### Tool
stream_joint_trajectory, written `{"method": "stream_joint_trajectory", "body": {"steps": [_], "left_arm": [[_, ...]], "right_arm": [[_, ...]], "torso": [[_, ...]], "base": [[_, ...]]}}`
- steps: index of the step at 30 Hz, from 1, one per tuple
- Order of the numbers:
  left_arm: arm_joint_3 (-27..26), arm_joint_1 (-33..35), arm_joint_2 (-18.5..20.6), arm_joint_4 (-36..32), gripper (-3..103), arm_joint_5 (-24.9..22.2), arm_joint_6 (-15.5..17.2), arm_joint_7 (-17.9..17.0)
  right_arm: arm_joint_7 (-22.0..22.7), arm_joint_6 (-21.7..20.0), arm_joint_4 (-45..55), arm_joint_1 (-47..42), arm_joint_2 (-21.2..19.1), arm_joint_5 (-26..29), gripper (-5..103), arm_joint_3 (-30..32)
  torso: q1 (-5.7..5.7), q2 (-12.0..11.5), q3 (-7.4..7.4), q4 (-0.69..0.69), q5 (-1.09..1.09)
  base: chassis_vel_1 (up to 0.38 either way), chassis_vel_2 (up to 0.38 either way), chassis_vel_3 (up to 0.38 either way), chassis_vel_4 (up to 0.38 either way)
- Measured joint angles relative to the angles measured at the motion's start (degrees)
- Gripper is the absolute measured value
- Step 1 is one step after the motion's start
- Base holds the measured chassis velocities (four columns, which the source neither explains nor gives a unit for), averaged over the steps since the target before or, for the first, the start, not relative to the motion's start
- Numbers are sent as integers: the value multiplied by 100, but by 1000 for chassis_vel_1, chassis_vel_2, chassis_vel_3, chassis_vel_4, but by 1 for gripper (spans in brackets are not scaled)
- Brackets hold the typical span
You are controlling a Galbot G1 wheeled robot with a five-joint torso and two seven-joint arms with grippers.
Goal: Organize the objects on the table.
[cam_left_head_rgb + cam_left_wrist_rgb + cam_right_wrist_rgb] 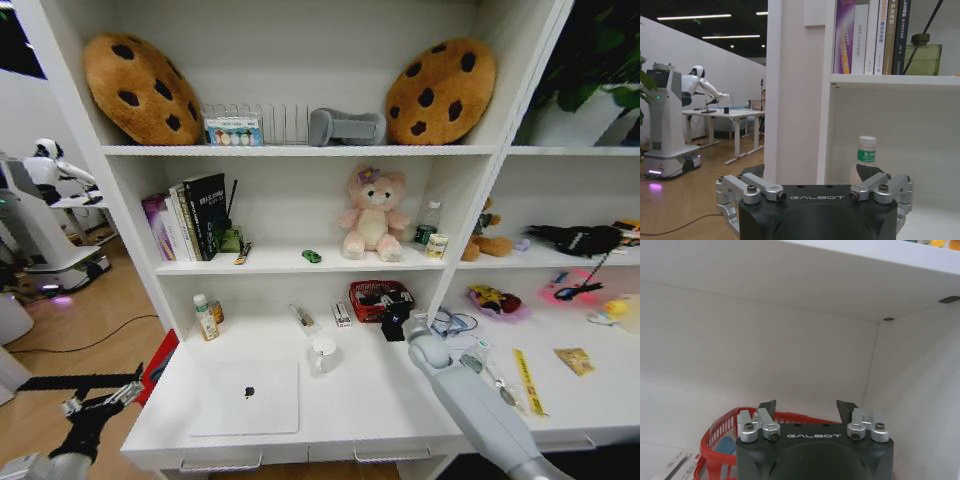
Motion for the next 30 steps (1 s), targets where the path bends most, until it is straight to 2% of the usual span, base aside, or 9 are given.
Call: {"method": "stream_joint_trajectory", "body": {"steps": [2, 3, 6, 9, 17, 21, 24, 30], "left_arm": [[0, 0, 0, 0, 100, 0, 0, 0], [0, 0, 0, 0, 100, 0, 0, 0], [0, 0, 0, 0, 100, 0, 0, 0], [0, 0, 0, 1, 100, 0, 0, 0], [0, 0, 0, 0, 100, 0, 0, 0], [0, 0, 0, 0, 100, 0, 0, 0], [0, 0, 0, 0, 100, 0, -1, 0], [0, 0, 0, 0, 100, 0, -1, 0]], "right_arm": [[15, -13, 175, -218, -44, 5, 78, 122], [15, -13, 175, -218, -44, 5, 78, 122], [44, -25, 477, -481, -118, 43, 93, 293], [85, -58, 715, -601, -160, 94, 99, 373], [279, -285, 1851, -1252, -272, 296, 100, 742], [285, -288, 2354, -1818, -251, 336, 100, 1094], [228, -281, 2872, -2609, -175, 290, 100, 1549], [146, -221, 3441, -3393, -1, 208, 100, 2129]], "torso": [[0, 0, 0, 0, 0], [0, 0, 0, 0, 0], [0, 0, 0, 0, 0], [0, 0, 0, 0, 1], [0, 0, -1, 1, -1], [0, 0, -1, 2, -1], [0, 0, 0, 0, 0], [0, 1, -1, 0, -1]], "base": [[0, 0, 0, 0], [0, 0, 0, 0], [0, 0, 0, 0], [0, 0, 0, 0], [0, 0, 0, 0], [0, 0, 0, 0], [0, 0, 0, 0], [0, 0, 0, 0]]}}
